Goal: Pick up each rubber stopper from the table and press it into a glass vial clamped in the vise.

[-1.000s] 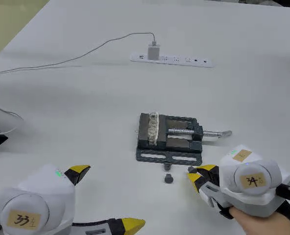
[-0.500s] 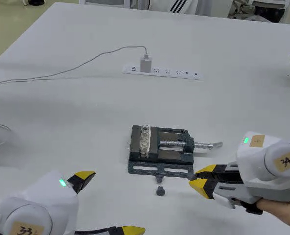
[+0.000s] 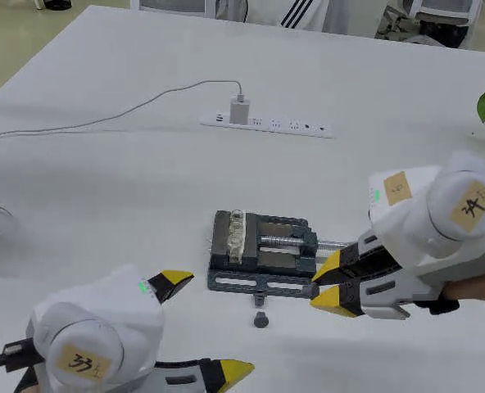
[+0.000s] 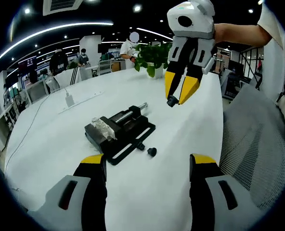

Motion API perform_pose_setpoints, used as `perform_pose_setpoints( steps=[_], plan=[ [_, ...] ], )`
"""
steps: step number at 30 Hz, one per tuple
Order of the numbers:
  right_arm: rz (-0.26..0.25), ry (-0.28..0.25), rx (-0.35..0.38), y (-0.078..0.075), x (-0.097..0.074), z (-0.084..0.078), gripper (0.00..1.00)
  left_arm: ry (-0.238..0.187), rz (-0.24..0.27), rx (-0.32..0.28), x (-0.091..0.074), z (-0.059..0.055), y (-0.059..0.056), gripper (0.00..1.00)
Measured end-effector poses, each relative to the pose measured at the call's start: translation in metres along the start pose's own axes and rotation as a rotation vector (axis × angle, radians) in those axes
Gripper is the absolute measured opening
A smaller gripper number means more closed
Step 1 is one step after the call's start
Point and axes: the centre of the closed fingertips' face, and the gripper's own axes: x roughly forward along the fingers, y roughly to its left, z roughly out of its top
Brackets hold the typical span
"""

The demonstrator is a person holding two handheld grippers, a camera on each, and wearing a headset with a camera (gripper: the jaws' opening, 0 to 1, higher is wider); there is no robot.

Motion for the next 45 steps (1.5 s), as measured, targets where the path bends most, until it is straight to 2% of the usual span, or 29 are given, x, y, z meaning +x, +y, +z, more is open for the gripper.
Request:
perform_pose_setpoints(
  steps=[6, 11, 13, 15, 17, 25, 30, 36, 39, 42, 45],
  plan=[
    [0.050, 0.064, -0.065, 0.001, 0.000, 0.003, 0.08, -0.018, -0.046, 0.065, 0.007, 0.013, -0.008, 0.53],
    [0.097, 0.080, -0.077, 0.003, 0.002, 0.008, 0.08, -0.053, -0.095, 0.125, 0.013, 0.030, -0.017, 0.41],
    [0.117, 0.086, -0.081, 0.006, 0.003, 0.009, 0.08, -0.053, -0.122, 0.157, 0.017, 0.034, -0.021, 0.39],
    [0.120, 0.089, -0.078, 0.006, 0.005, 0.010, 0.08, -0.055, -0.149, 0.218, 0.019, 0.038, -0.026, 0.34],
    [0.130, 0.098, -0.085, 0.009, 0.006, 0.010, 0.08, -0.059, -0.164, 0.238, 0.021, 0.042, -0.031, 0.29],
    [0.147, 0.100, -0.072, 0.013, 0.009, 0.012, 0.08, -0.060, -0.198, 0.347, 0.026, 0.052, -0.039, 0.19],
    [0.153, 0.098, -0.068, 0.015, 0.009, 0.013, 0.08, -0.046, -0.223, 0.401, 0.027, 0.050, -0.045, 0.11],
    [0.170, 0.109, -0.076, 0.019, 0.011, 0.012, 0.08, -0.034, -0.234, 0.429, 0.027, 0.048, -0.048, 0.06],
    [0.176, 0.113, -0.084, 0.021, 0.012, 0.012, 0.08, -0.025, -0.239, 0.425, 0.027, 0.046, -0.048, 0.05],
    [0.176, 0.112, -0.086, 0.021, 0.012, 0.012, 0.08, -0.020, -0.241, 0.416, 0.027, 0.046, -0.048, 0.05],
    [0.179, 0.108, -0.087, 0.022, 0.011, 0.013, 0.08, -0.026, -0.248, 0.374, 0.026, 0.046, -0.048, 0.05]
  ],
)
